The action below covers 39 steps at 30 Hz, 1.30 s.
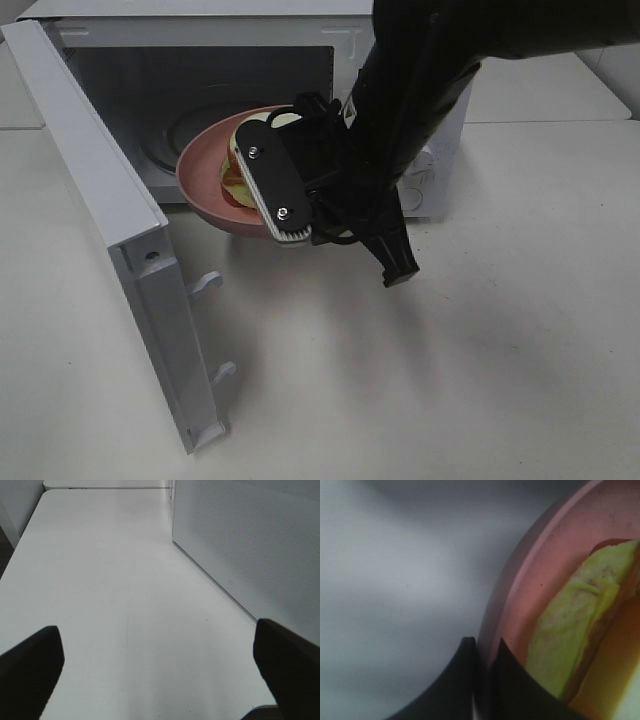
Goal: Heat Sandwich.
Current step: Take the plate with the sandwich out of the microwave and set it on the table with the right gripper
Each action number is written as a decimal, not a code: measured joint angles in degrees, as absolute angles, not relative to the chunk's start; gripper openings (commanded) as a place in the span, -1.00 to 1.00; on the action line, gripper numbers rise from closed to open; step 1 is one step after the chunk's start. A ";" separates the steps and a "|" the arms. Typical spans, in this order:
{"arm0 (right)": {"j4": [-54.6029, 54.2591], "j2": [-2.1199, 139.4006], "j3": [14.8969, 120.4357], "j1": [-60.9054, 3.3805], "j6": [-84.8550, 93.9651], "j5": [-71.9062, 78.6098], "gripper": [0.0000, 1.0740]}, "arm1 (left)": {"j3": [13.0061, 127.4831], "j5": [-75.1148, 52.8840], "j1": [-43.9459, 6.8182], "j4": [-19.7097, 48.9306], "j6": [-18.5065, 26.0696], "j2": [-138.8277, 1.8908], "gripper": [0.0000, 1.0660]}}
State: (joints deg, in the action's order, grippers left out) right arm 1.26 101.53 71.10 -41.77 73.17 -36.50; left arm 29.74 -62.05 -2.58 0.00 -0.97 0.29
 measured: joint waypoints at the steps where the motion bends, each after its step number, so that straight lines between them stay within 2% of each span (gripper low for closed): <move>1: 1.49 100.55 70.07 -41.77 73.11 -36.50 -1.00 | 29.74 -62.05 -2.58 0.00 -0.97 0.29 0.83; 17: 1.60 84.86 52.77 -41.77 72.82 -33.98 -1.00 | 29.74 -62.05 -2.58 0.00 -0.97 0.29 0.83; 39: 2.86 64.23 35.07 -41.77 68.87 -32.72 -0.99 | 29.74 -62.05 -2.58 0.00 -0.97 0.29 0.83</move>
State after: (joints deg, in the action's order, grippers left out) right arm 2.86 64.23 35.07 -41.77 68.87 -32.72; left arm 29.74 -62.05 -2.58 0.00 -0.97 0.29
